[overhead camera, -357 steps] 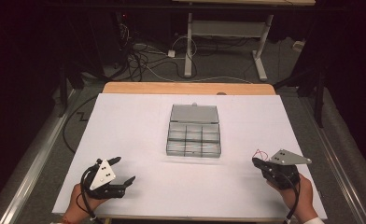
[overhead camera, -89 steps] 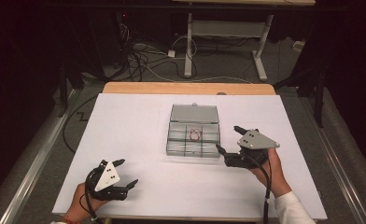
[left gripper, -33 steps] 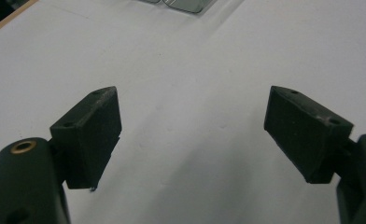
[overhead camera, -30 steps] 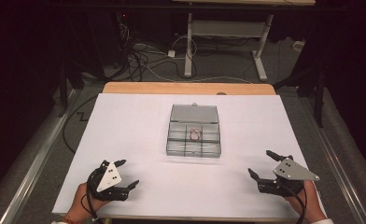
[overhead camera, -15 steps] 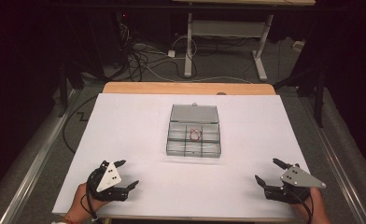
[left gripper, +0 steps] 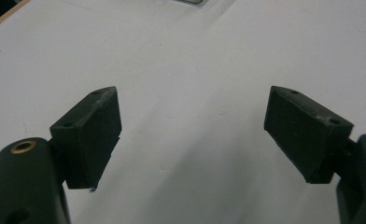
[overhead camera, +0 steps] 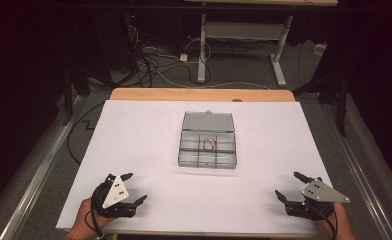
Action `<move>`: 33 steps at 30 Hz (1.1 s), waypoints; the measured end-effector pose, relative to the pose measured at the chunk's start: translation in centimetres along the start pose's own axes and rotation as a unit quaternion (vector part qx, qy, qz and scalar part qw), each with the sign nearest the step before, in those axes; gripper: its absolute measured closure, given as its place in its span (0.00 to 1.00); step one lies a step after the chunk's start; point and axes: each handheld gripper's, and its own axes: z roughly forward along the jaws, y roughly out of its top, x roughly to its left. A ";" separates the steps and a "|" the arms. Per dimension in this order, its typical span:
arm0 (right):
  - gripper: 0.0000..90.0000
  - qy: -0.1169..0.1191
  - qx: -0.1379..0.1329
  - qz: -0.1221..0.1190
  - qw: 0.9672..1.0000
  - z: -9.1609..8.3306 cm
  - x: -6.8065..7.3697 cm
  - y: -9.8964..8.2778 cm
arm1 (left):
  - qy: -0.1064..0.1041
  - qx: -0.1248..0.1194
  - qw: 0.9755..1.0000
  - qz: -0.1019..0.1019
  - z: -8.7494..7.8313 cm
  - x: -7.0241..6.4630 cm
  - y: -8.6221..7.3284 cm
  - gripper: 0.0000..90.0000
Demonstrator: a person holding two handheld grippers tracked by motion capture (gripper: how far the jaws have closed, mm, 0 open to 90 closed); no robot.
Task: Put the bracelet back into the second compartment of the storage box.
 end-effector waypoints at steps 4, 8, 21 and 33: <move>0.19 -0.002 -0.007 -0.002 1.000 -0.1 0.2 0.3 | 0.003 -0.002 1.000 -0.003 -0.3 0.0 -0.2 0.20; 0.19 0.002 -0.010 0.002 1.000 -0.1 0.4 0.6 | 0.003 -0.001 1.000 0.002 -0.3 -0.1 -0.1 0.20; 0.19 0.001 -0.012 -0.004 1.000 -0.2 0.4 0.6 | 0.004 0.002 1.000 0.002 -0.2 -0.1 -0.1 0.20; 0.19 0.002 -0.012 -0.007 1.000 -0.2 0.6 0.6 | 0.006 0.002 1.000 0.001 -0.3 -0.1 -0.1 0.20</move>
